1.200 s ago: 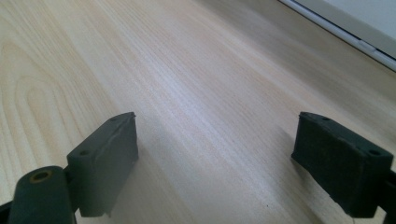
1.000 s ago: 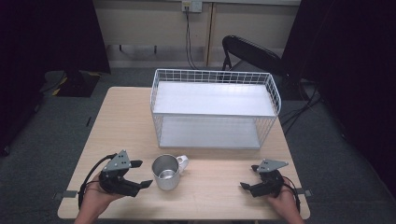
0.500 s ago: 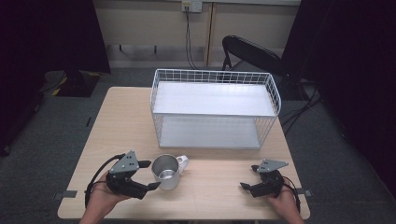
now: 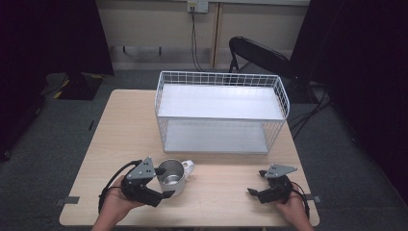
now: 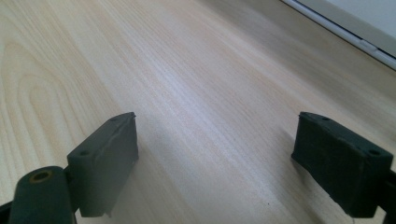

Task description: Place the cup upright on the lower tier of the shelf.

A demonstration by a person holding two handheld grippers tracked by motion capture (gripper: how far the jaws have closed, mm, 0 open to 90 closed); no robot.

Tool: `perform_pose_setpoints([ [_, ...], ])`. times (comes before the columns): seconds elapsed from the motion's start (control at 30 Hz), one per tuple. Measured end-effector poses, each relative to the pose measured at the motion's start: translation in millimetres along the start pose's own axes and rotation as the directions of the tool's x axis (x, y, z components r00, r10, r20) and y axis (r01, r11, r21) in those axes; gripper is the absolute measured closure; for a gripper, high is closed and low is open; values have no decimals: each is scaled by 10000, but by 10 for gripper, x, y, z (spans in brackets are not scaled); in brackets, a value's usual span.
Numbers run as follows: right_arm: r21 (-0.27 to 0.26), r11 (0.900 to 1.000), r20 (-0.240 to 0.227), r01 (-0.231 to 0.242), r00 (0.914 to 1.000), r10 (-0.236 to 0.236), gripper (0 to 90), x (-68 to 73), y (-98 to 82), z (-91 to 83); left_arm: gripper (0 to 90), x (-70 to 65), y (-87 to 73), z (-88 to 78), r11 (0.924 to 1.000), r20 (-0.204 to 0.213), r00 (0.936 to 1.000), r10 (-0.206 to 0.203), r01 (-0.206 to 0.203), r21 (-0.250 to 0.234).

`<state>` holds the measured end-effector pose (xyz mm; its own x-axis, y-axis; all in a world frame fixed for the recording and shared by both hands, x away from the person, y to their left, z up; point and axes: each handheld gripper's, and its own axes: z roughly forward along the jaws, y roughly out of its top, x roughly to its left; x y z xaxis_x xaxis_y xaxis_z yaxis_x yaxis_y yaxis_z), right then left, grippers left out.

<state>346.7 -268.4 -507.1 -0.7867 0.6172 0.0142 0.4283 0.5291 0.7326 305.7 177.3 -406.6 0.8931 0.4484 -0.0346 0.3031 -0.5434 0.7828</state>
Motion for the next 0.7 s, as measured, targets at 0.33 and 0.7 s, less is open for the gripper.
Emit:
perform_pose_setpoints([
  [0.33, 3, 10000, 1, 1, 10000, -1, 130, 0, 0, 0, 252, -26, 9, 114, 9999, 213, 9997, 92, -95, 134],
  [0.7, 3, 10000, 1, 0, 10000, 0, 130, 0, 0, 0, 307, -12, -39, 237, 9987, 155, 9999, 69, -76, 508],
])
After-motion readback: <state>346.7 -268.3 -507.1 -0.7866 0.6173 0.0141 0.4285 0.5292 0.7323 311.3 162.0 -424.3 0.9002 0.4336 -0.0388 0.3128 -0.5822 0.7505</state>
